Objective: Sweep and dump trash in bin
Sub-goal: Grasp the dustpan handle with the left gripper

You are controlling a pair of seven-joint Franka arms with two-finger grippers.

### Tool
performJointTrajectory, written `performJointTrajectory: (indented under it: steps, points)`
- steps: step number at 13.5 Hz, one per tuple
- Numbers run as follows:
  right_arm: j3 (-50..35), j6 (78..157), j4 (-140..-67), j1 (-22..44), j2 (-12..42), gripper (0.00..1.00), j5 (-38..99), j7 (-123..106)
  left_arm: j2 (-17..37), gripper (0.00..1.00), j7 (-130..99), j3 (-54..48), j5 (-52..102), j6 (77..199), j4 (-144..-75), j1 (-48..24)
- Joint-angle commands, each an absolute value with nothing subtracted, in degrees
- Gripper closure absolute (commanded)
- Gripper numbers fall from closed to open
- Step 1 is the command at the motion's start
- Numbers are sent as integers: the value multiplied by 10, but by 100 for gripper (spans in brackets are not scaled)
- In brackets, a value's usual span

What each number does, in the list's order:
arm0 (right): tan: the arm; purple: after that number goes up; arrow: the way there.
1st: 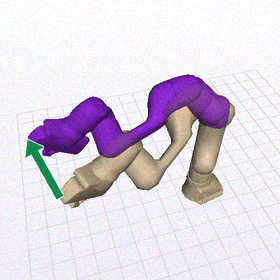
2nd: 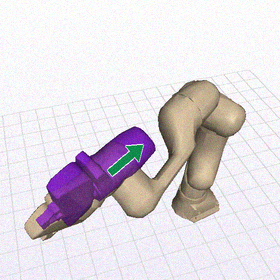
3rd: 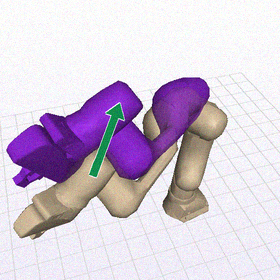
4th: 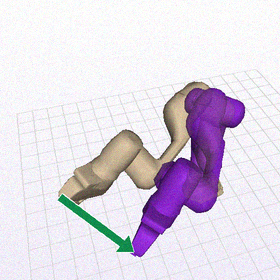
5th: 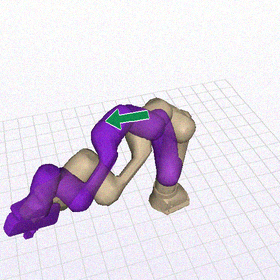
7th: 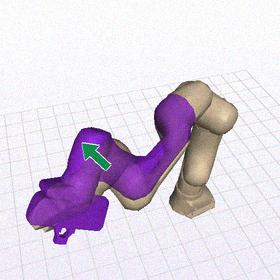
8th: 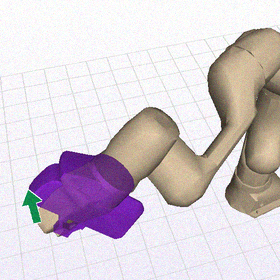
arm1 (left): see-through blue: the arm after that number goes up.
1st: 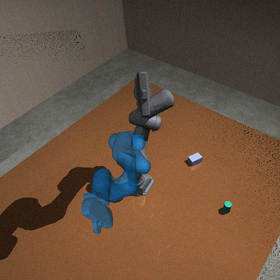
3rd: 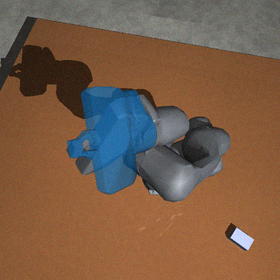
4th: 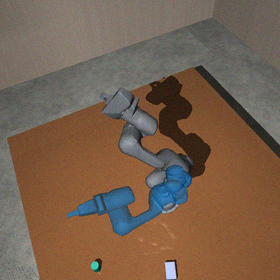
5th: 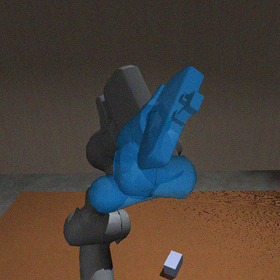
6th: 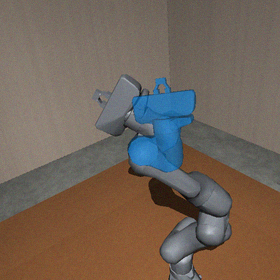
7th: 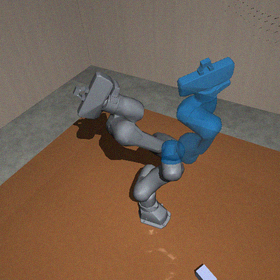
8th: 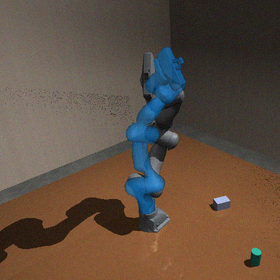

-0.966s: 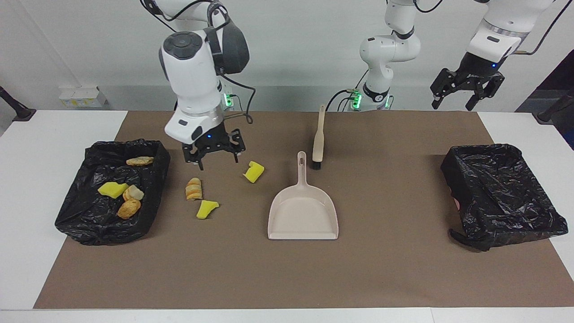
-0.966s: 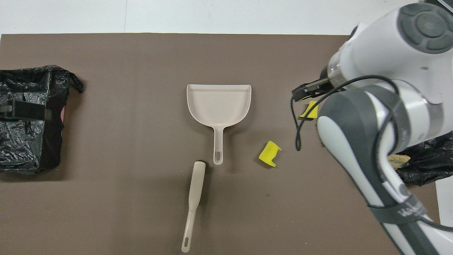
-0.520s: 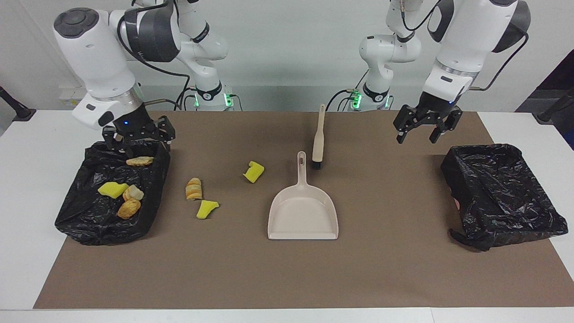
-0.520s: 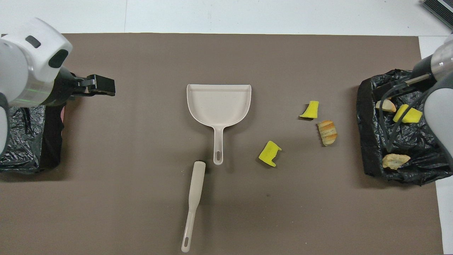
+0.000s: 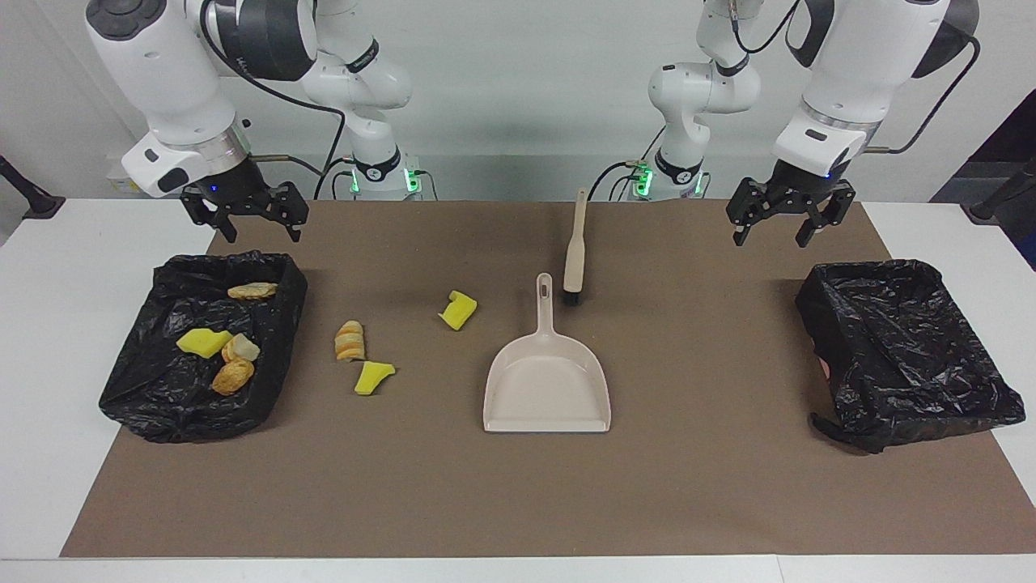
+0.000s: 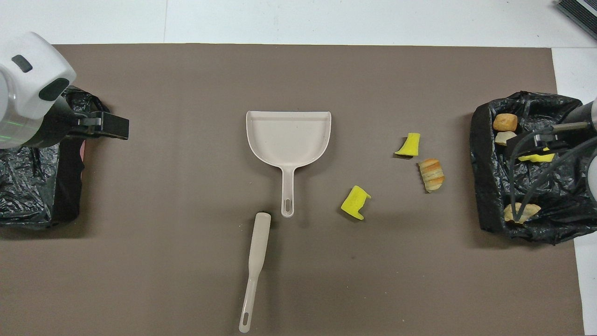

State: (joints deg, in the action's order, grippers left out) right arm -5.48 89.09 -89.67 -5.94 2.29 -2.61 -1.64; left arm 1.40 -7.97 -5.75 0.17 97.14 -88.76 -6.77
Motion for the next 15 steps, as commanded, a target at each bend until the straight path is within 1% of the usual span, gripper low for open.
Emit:
performJointTrajectory:
  steps: [1, 4, 5, 8, 9, 11, 12, 15]
  points:
    - [-57, 889, -935, -69, -13, 0, -16, -6, 32, 0, -158, -68, 9, 1029, -896, -98]
    - [-57, 876, -936, -72, -18, 0, -11, -6, 85, 0, -254, -71, 13, 1097, -896, -159]
    - [-57, 877, -936, -72, -18, 0, -11, -6, 112, 0, -287, -71, 11, 1121, -895, -183]
    - [-57, 882, -929, -73, -12, 0, -11, -8, 165, 0, -343, -70, 4, 1138, -901, -249]
    - [-57, 882, -929, -73, -12, 0, -11, -11, 175, 0, -364, -71, 4, 1159, -915, -264]
    - [-57, 883, -929, -72, -11, 0, -12, -14, 175, 0, -382, -70, 4, 1195, -969, -299]
    - [-57, 883, -929, -72, -11, 0, -11, -14, 172, 0, -383, -71, 4, 1215, -990, -304]
    - [-57, 884, -929, -72, -11, 0, -12, -12, 177, 0, -382, -71, 4, 1235, -1017, -315]
